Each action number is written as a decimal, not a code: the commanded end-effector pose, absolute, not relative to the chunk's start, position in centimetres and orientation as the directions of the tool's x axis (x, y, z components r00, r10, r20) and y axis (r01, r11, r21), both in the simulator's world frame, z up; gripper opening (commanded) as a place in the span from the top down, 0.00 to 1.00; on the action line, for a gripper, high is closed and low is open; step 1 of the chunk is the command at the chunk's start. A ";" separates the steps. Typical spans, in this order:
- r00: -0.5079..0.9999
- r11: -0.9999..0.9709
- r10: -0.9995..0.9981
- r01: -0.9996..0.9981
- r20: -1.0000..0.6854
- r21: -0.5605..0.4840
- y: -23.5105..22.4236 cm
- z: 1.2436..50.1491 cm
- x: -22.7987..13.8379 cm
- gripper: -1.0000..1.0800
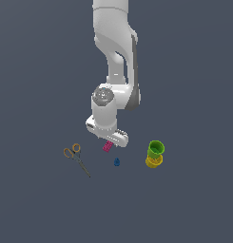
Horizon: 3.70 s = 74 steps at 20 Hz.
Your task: Pick up a designated object from a clutter of objects.
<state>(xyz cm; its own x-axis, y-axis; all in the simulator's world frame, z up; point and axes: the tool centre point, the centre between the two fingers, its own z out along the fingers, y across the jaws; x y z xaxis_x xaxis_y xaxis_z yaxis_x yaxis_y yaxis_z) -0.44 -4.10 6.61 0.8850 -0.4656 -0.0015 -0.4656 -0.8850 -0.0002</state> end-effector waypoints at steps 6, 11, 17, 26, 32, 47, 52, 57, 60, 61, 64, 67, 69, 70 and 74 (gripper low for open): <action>0.882 -0.882 -0.471 -0.471 -0.001 0.000 -4.2 6.1 -0.5 0.04; 0.882 -0.882 -0.472 -0.472 -0.001 0.000 -4.2 4.4 -0.6 0.04; 0.881 -0.881 -0.473 -0.473 0.000 0.000 -4.2 1.8 -0.6 0.04; 0.881 -0.881 -0.474 -0.474 0.000 0.000 -4.2 1.2 -0.6 1.00; 0.881 -0.881 -0.474 -0.474 0.000 0.000 -4.2 1.2 -0.6 1.00; 0.881 -0.881 -0.474 -0.474 0.000 -0.001 -4.3 6.0 -1.0 1.00; 0.881 -0.881 -0.474 -0.474 0.000 -0.001 -4.5 10.1 -1.4 1.00; 0.880 -0.880 -0.474 -0.474 0.000 0.000 -4.8 15.3 -1.8 1.00; 0.880 -0.880 -0.474 -0.474 0.000 0.000 -4.9 18.6 -2.1 1.00; 0.880 -0.880 -0.474 -0.474 0.000 0.000 -5.0 19.7 -2.1 1.00; 0.880 -0.880 -0.474 -0.474 0.000 0.000 -5.1 22.9 -2.4 1.00; 0.880 -0.880 -0.474 -0.474 0.000 0.000 -5.2 26.0 -2.6 1.00; 0.880 -0.880 -0.474 -0.474 0.000 0.000 -5.3 28.0 -2.7 1.00; 0.880 -0.880 -0.474 -0.474 0.000 0.000 -5.4 29.1 -2.8 1.00; 0.880 -0.880 -0.474 -0.474 0.000 0.000 -5.5 33.2 -3.0 1.00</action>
